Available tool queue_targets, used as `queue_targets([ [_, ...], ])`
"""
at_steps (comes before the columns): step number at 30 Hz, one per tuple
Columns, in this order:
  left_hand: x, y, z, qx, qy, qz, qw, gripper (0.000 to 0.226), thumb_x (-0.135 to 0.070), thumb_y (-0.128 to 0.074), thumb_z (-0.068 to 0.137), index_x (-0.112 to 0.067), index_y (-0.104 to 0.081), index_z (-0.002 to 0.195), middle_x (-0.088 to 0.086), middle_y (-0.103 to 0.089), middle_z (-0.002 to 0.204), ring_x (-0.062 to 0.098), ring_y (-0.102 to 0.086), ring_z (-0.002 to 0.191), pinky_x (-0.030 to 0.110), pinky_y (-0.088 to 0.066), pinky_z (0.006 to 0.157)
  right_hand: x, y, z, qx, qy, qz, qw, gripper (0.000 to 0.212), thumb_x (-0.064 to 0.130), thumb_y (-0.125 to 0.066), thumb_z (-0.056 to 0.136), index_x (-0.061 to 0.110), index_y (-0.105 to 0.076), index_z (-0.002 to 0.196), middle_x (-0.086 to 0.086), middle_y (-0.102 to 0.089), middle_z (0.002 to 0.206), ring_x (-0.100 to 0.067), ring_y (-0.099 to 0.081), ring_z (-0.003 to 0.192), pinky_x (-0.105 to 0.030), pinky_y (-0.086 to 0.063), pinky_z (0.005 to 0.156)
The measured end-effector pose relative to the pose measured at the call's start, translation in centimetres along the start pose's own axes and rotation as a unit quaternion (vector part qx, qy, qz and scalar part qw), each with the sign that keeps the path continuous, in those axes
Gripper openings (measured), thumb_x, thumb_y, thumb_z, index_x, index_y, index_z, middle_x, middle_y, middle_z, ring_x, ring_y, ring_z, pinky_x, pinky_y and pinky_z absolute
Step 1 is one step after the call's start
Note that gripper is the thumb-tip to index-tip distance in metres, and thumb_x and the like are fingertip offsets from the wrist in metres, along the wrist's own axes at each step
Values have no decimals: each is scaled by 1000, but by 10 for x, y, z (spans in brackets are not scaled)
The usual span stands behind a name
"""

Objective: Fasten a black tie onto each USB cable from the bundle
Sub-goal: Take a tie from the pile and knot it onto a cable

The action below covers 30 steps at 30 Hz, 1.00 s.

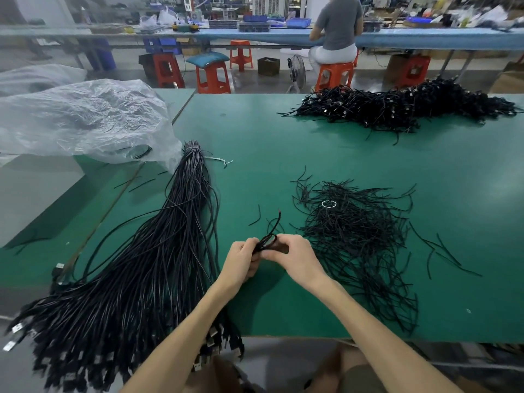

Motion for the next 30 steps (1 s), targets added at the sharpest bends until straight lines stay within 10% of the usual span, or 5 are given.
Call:
queue_targets([
  [19, -5, -1, -3, -1, -12, 16, 1000, 57, -26, -40, 108, -30, -37, 51, -10, -29, 52, 10, -20, 44, 19, -20, 40, -3, -9, -7, -46, -42, 68, 996, 11, 24, -77, 92, 17, -69, 91, 7, -73, 76, -8, -66, 61, -14, -43, 58],
  [30, -11, -4, -8, -9, -24, 34, 999, 46, -24, -37, 110, -18, -35, 65, -6, -28, 53, 10, -22, 45, 19, -22, 41, 13, -19, -18, -58, 55, -229, 970, 21, 36, -47, 108, 17, -52, 102, 5, -57, 101, -16, -61, 84, -35, -52, 76],
])
Point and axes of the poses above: each hand's wrist, its own z-axis towards the middle knuckle, its own y-axis out of the back of the hand, x = y × z, the point moved 4 cm from there along z, towards the middle knuckle
